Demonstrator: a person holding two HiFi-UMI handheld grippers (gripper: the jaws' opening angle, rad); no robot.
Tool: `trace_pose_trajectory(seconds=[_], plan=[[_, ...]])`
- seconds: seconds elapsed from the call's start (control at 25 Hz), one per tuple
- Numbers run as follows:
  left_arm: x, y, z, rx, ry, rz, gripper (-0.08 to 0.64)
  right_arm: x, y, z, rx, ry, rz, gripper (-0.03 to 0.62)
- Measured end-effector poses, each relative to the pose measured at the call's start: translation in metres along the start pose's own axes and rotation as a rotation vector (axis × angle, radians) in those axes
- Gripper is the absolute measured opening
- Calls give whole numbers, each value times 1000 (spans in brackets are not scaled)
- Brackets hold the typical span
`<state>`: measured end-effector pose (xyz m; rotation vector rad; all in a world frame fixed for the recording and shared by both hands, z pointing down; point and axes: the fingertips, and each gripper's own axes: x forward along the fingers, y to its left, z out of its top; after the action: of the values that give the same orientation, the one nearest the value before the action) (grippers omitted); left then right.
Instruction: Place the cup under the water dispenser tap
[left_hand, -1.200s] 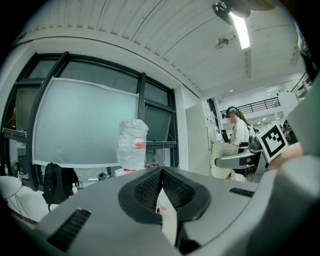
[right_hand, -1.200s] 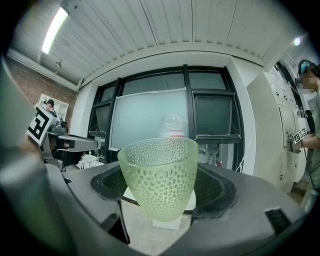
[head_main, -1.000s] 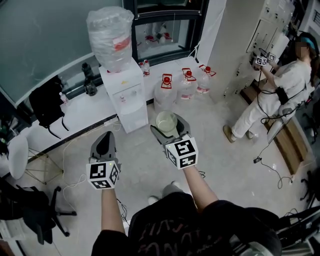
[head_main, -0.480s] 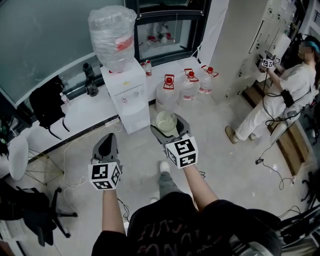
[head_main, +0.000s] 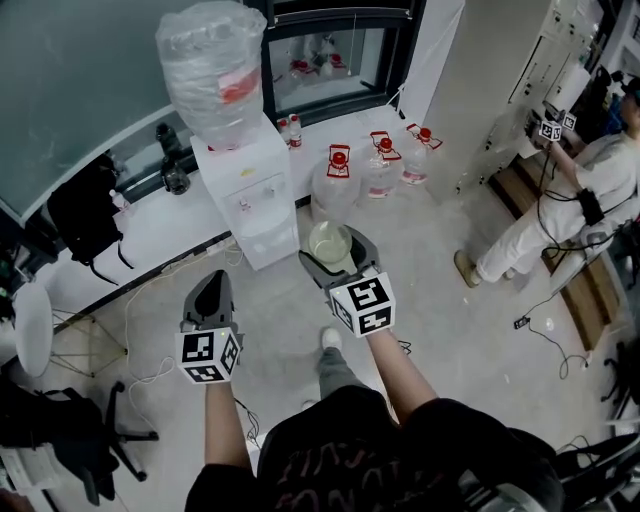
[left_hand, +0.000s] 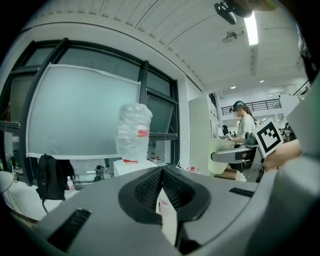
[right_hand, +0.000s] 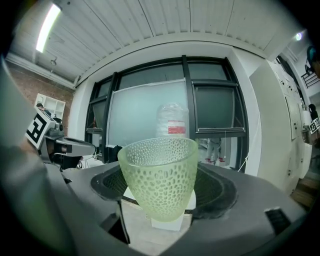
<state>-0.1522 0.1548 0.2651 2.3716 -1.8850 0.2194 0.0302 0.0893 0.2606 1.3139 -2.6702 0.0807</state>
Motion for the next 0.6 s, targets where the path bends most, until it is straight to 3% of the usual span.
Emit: trace_pose_trajectory(seconds=[0.6], plan=[[151, 31, -9, -39, 98, 47, 11, 139, -101, -12, 49, 55, 65, 393]])
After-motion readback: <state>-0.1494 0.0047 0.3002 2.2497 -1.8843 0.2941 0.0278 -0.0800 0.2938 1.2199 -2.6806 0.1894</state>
